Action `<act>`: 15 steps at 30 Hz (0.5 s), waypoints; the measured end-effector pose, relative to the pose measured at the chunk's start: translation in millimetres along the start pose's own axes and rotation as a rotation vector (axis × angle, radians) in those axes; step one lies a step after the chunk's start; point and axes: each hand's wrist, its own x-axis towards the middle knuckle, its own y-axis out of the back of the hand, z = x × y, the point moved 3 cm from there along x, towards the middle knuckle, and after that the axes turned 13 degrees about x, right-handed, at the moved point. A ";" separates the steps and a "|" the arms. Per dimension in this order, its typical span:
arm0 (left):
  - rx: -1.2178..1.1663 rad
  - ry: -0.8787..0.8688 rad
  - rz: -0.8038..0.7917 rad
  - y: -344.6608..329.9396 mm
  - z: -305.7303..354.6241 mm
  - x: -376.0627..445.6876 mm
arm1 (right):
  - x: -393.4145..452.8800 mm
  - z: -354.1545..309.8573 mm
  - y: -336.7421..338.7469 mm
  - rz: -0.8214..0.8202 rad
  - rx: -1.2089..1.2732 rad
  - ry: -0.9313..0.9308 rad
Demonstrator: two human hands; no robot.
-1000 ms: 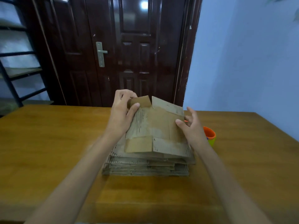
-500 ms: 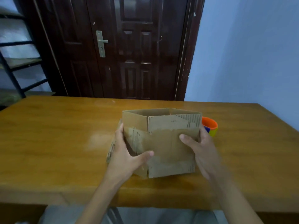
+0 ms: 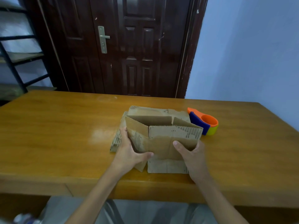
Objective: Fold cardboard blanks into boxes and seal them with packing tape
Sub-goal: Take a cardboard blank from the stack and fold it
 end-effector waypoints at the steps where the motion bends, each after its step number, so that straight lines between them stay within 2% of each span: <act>1: 0.000 -0.004 0.010 -0.7 -2.4 1.6 | 0.3 1.6 0.9 0.004 0.007 0.005; 15: 0.037 -0.039 0.103 1.9 -8.0 75.3 | 95.2 37.1 -14.8 0.040 0.003 -0.036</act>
